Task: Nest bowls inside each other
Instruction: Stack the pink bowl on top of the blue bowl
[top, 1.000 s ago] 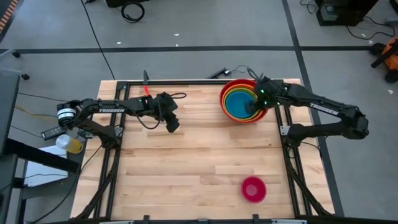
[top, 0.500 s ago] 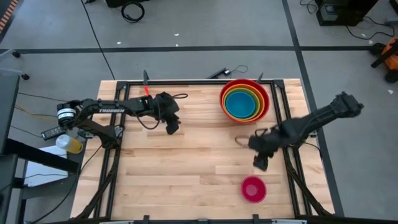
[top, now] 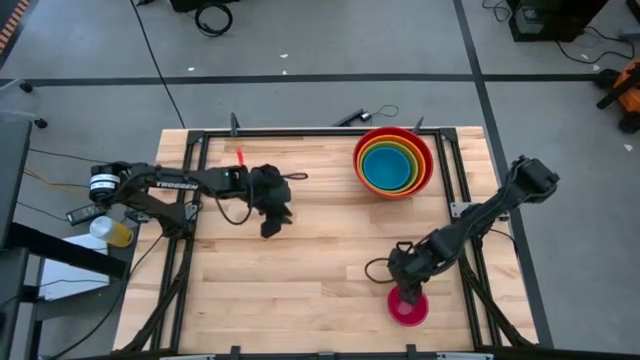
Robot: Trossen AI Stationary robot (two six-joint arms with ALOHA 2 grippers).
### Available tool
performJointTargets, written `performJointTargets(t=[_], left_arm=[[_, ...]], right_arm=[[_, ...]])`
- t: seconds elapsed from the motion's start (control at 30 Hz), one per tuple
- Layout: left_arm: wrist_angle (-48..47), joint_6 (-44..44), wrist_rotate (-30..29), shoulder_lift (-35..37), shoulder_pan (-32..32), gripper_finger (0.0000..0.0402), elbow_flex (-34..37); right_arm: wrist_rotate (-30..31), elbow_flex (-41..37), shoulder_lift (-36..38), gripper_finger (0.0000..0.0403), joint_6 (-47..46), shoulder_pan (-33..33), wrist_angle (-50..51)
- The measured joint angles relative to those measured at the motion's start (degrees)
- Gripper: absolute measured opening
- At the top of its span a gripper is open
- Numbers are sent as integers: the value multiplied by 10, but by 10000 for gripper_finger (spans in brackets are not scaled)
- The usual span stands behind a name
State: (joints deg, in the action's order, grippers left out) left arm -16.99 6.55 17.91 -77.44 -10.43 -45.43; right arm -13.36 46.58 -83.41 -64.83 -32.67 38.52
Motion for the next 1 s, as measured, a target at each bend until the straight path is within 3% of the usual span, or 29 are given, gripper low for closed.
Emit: performJointTargets(t=[0.13,0.33,0.63,0.87,1.0], left_arm=[[-20,1,15,11,19,133,0],[-25,24,47,54,24,133,0],[44,62,40,124,1,133,0],[122,85,23,127,-31,133,0],[132,107,23,126,-49,133,0]], right_arm=[[-20,3,-25,161,-4,1,-45],[-42,3,-25,21,-6,29,-120],[129,4,84,8,97,173,-245],[314,4,180,8,106,305,-196],[377,3,221,7,89,366,-126]])
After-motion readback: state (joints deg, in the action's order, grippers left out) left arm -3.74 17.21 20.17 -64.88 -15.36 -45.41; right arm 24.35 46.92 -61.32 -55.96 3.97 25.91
